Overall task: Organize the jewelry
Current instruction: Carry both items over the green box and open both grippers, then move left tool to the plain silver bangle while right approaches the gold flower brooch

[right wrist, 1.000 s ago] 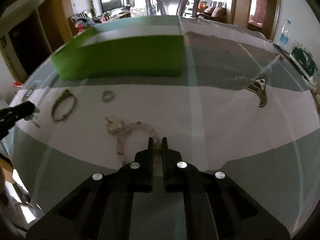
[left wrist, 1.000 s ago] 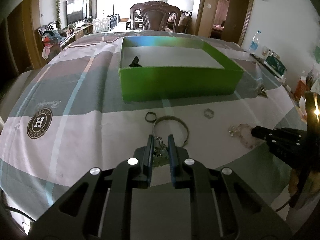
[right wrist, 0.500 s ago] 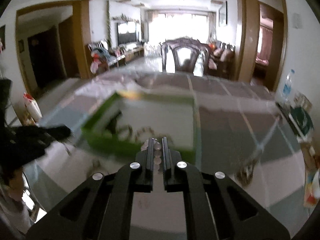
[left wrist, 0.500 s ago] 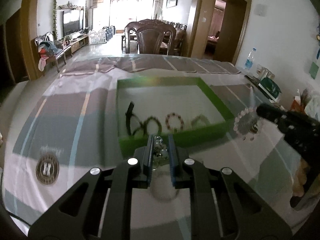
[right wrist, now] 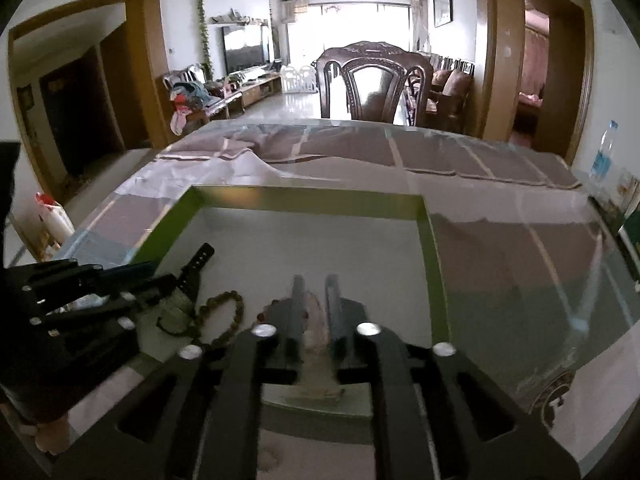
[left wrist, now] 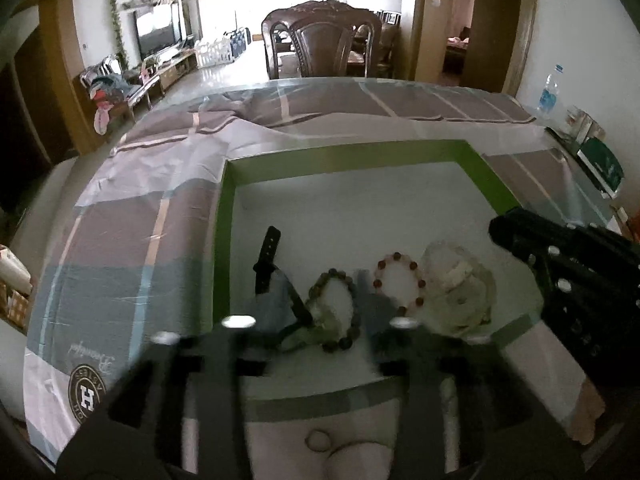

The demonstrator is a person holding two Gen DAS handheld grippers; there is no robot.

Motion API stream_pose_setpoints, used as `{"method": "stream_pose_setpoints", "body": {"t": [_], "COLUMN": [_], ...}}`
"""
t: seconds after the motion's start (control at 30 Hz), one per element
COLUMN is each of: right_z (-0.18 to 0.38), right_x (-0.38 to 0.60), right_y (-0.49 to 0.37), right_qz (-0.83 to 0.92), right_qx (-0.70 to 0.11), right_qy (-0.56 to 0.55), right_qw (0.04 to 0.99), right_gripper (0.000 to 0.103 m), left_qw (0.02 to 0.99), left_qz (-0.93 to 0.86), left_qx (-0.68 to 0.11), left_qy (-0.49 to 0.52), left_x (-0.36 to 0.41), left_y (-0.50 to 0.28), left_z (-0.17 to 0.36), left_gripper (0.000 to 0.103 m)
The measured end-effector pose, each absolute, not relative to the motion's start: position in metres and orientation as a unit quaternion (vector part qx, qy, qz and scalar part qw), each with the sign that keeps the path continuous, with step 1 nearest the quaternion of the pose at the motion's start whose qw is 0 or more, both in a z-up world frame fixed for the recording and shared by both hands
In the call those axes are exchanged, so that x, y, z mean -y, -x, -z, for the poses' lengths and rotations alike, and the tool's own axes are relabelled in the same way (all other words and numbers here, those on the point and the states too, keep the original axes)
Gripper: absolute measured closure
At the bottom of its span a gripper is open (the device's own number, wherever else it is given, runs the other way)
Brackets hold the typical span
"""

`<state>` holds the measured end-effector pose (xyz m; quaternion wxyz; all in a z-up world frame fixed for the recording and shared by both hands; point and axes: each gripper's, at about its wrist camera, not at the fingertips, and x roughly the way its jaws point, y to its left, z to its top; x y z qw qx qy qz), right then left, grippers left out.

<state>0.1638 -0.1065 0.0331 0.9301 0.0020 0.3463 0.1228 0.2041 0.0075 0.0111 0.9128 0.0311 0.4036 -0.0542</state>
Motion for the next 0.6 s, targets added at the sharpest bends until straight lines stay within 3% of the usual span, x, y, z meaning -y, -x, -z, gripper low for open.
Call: {"method": "stream_pose_setpoints", "body": {"t": [0.03, 0.17, 0.33, 0.6], "right_z": [-0.035, -0.040, -0.005, 0.045], "right_x": [0.110, 0.120, 0.130, 0.120], "right_y": [-0.152, -0.101, -0.047, -0.035], "right_qz": [-0.123, -0.133, -0.143, -0.182], "right_qx": [-0.338, -0.320, -0.346, -0.389], "right_qy": [-0.005, 0.010, 0.024, 0.009], "right_qw": [0.933, 0.938, 0.927, 0.903], "right_gripper": [0.056, 0.055, 0.055, 0.055], "left_qw": [0.917, 0.923, 0.915, 0.895], "left_qz": [0.054, 0.057, 0.056, 0.052], "left_qx": [-0.394, -0.378, -0.397, -0.440], "left_qy": [-0.039, -0.043, -0.044, -0.039], "left_x": [-0.008, -0.018, -0.029, -0.027], "left_y": [-0.195, -0.150, -0.088, -0.076], "left_z": [-0.013, -0.015, 0.018, 0.053], "left_gripper": [0.057, 0.057, 0.052, 0.052]}}
